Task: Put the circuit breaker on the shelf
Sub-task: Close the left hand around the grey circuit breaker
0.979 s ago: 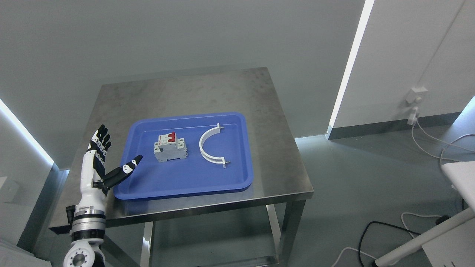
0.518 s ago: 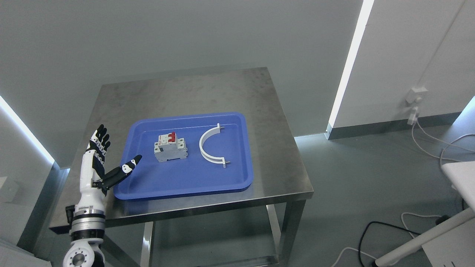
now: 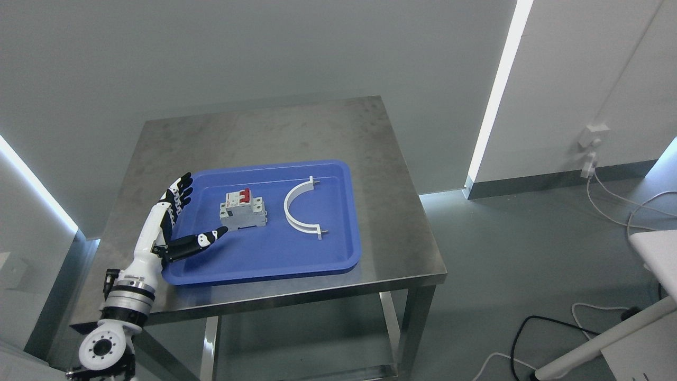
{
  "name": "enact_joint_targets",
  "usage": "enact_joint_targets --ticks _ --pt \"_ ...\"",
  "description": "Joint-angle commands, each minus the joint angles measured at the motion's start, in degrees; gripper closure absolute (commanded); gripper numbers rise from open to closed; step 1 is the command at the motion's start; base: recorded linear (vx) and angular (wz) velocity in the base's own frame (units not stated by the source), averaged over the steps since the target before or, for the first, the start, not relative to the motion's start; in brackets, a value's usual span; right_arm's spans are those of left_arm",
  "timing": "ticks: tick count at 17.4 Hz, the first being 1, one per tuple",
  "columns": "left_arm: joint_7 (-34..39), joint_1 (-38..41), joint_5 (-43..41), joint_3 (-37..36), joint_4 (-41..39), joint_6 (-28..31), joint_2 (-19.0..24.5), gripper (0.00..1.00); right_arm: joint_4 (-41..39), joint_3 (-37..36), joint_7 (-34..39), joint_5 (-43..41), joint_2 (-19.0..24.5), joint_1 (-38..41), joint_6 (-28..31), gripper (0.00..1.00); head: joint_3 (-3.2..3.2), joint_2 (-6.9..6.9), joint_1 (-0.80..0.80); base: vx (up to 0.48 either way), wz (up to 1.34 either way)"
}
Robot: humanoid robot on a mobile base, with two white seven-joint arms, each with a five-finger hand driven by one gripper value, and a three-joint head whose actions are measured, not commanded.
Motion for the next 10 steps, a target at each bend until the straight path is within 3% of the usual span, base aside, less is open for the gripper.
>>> enact_joint_targets --ticks 1,6,10 --pt "-3.52 -4.18 -7.22 -4.18 0.94 2.97 6.55 0.02 0.0 1.14 0.04 0.0 -1.0 0.0 9.51 0.0 0.0 0.0 0.0 0.0 0.0" --pt "-10.02 -9.98 -7.05 -9.19 0.94 7.88 6.11 0.04 0.0 1.14 0.04 0.0 -1.0 0.0 9.51 0.0 0.0 0.0 0.0 0.0 0.0" --pt "-10.12 -9.99 -7.93 -11.13 3.82 8.51 6.2 0.04 0.0 1.14 0.04 0.0 -1.0 0.0 9.51 0.0 0.0 0.0 0.0 0.0 0.0"
